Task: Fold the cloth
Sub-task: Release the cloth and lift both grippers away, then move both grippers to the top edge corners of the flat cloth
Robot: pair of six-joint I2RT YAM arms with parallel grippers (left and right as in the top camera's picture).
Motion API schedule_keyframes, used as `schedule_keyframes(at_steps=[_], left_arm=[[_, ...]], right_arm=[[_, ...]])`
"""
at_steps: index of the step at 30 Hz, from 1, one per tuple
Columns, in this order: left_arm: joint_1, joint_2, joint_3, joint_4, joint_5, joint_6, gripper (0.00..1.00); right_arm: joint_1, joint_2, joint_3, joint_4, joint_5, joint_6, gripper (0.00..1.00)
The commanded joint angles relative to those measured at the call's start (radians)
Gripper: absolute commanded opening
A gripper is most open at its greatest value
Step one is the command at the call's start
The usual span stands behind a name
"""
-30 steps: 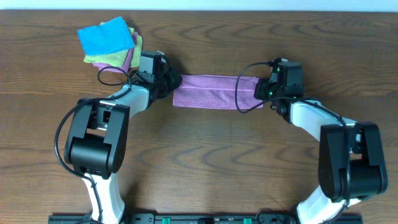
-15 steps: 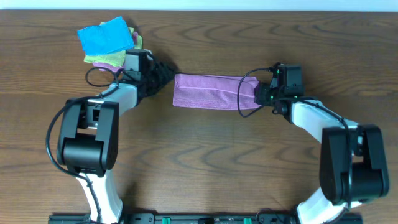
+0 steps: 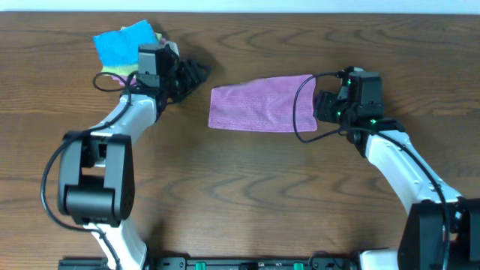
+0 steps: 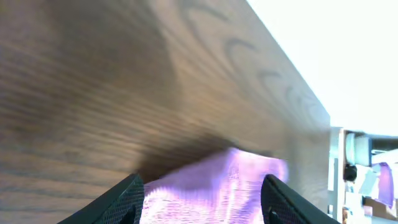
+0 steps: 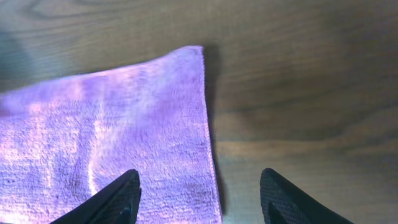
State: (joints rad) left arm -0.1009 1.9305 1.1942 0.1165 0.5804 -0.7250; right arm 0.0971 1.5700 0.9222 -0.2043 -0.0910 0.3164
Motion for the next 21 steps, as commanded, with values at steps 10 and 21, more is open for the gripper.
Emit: schedule_keyframes(at_steps=[10,21], left_arm=[[-0.032,-0.011,0.019,-0.019,-0.077,0.045,0.59],[-0.061,0.141,0.041,0.117,-0.214,-0.062,0.59]], right_arm=[[-0.005,0.131,0.015,0.196,-0.003,0.051,0.56],[-0.013,0.375,0.182,0.280,-0.002,0.069,0.53]])
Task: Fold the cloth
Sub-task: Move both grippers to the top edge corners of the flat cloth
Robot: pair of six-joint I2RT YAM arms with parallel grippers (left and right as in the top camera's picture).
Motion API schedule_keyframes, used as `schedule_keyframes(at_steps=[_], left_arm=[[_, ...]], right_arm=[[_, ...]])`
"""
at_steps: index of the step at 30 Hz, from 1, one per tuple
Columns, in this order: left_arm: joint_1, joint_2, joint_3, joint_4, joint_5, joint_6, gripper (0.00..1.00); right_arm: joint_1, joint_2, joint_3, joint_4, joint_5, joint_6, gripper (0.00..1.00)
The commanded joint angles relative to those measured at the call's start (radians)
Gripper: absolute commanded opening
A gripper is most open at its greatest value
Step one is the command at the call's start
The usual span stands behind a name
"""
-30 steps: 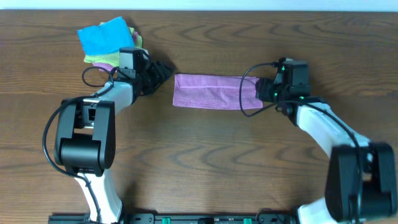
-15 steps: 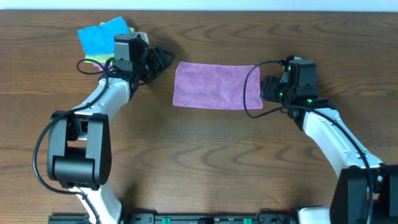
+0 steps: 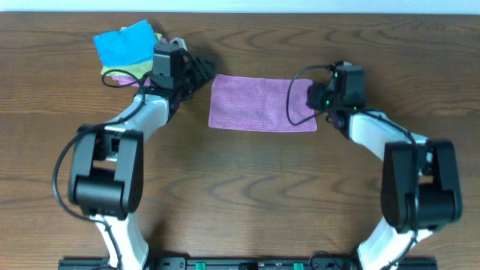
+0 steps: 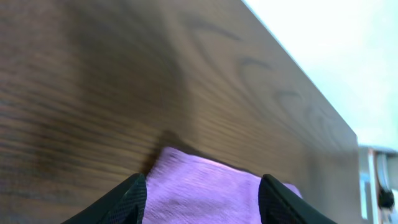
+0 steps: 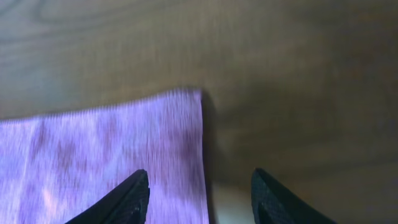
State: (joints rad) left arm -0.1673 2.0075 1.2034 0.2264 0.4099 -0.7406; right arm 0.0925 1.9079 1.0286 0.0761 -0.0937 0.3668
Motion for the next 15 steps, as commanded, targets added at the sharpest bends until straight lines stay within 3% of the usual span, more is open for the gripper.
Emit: schedule_keyframes(at_steps=[1,7,15], left_arm=[[0.006,0.083,0.046,0.007,-0.043,-0.046,0.59],[0.006,0.177,0.144,0.005,-0.029,-0.050,0.59],[0.004,0.234,0.222,-0.020,0.010,-0.069,0.60]], right_arm=[[-0.009,0.053,0.098,-0.006,0.001,0.018,0.53],[-0.033,0.119,0.210,-0.065,0.019,0.018,0.53],[-0.068,0.140,0.220,-0.088,-0.005,0.022,0.51]])
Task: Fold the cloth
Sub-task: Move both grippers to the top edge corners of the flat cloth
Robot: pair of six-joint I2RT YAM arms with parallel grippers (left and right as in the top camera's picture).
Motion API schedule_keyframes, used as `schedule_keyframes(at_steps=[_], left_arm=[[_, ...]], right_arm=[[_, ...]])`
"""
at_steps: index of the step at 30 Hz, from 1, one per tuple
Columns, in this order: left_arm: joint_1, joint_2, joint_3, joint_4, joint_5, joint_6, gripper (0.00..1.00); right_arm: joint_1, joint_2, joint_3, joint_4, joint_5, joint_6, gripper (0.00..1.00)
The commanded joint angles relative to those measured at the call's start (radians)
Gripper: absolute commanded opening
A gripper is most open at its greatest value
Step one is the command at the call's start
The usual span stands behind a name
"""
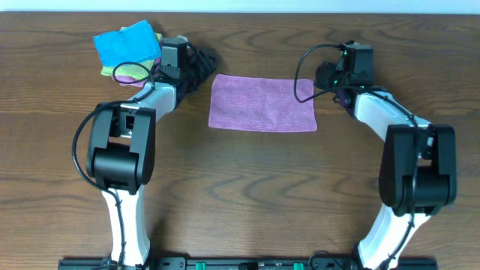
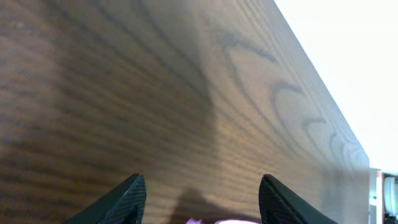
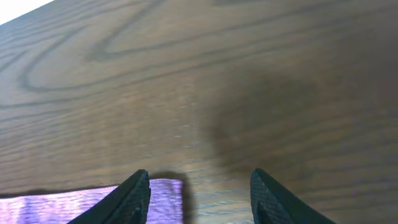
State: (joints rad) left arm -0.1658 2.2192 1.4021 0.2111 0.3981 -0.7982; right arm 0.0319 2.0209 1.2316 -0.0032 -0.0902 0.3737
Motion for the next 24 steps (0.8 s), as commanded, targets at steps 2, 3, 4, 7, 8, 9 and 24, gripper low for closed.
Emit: schedule_keyframes(at_steps=[2,3,4,7,8,9,24], left_arm=[[0.002,0.022,0.023,-0.014,0.021,-0.012,0.60],[0.002,0.022,0.023,-0.023,0.022,-0.012,0.59],[0.002,0.022,0.023,-0.036,0.023,-0.011,0.59],[0.002,0.022,0.023,-0.065,0.035,-0.010,0.59],[0.002,0.022,0.023,-0.074,0.040,-0.010,0.59],[0.002,0.022,0.023,-0.082,0.040,-0.010,0.59],[-0.053,0.027,0.023,-0.145,0.063,-0.009,0.59]], right_arm=[[-0.008,0.028,0.017,-0.018,-0.012,0.015,0.51],[-0.008,0.029,0.017,-0.021,-0.012,0.015,0.50],[-0.008,0.029,0.017,-0.023,-0.012,0.015,0.51],[-0.008,0.029,0.017,-0.023,-0.012,0.015,0.49],[-0.008,0.032,0.017,-0.023,-0.012,0.015,0.49],[-0.008,0.035,0.017,-0.023,-0.016,0.015,0.49],[-0.008,0.094,0.017,-0.016,-0.083,0.042,0.48]])
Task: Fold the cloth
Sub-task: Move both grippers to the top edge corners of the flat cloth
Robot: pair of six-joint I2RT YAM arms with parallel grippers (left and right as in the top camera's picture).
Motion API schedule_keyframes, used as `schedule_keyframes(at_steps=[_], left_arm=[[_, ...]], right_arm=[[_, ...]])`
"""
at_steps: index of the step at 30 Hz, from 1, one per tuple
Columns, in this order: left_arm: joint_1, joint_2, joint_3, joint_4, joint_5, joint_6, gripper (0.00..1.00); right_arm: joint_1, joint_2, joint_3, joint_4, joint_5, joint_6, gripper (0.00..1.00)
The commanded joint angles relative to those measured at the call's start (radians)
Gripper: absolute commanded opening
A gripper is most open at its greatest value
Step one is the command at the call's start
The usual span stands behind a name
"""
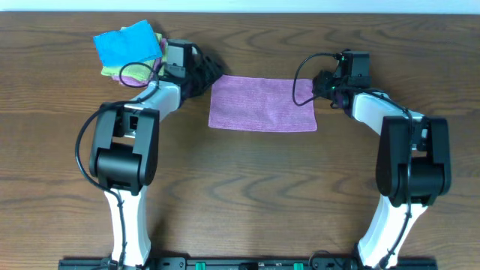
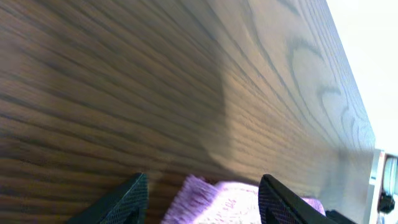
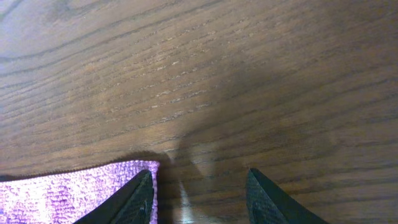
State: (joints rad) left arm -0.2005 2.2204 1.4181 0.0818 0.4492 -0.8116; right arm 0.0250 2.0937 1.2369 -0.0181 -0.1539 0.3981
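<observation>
The purple cloth (image 1: 262, 103) lies flat on the wooden table as a long rectangle. My left gripper (image 1: 212, 76) is open at its far left corner. In the left wrist view that corner (image 2: 208, 198) shows between the fingers (image 2: 127, 200) of this gripper (image 2: 202, 205). My right gripper (image 1: 319, 84) is open at the far right corner. In the right wrist view the cloth's corner (image 3: 93, 190) lies against the left finger (image 3: 138, 198) of that gripper (image 3: 202, 202), with bare wood between the fingers.
A pile of cloths, with a blue one (image 1: 124, 41) on top and green and pink ones beneath, lies at the far left behind my left arm. The table's far edge (image 1: 262, 13) runs close behind both grippers.
My left gripper has moved slightly right, and the cloth's far left corner now shows between its fingers. My right gripper has come closer to the far right corner. The cloth has not moved.
At first the cloth lay skewed, with my right gripper open over its right end and my left gripper left of it. Then it lay straight, both grippers open near its far corners. They stood a little behind the corners, and now are at them.
</observation>
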Motion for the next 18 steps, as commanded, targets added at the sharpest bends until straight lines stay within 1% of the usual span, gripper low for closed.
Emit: schedule_keyframes(at_steps=[1,5,9,14,18], left_arm=[[-0.021,0.026,0.007,-0.016,0.012,0.004,0.59],[-0.023,0.026,0.007,-0.026,0.012,0.004,0.55],[-0.023,0.026,0.007,-0.030,0.012,0.004,0.47],[-0.023,0.026,0.007,-0.047,0.012,0.024,0.47],[-0.023,0.026,0.007,-0.071,0.012,0.044,0.47]], right_arm=[[-0.001,0.021,0.012,-0.001,-0.023,0.018,0.48],[0.003,0.022,0.012,-0.001,-0.042,0.018,0.47],[0.009,0.022,0.012,-0.004,-0.042,0.017,0.45],[0.010,0.026,0.012,-0.019,-0.054,0.017,0.46],[0.011,0.033,0.012,-0.020,-0.113,0.017,0.47]])
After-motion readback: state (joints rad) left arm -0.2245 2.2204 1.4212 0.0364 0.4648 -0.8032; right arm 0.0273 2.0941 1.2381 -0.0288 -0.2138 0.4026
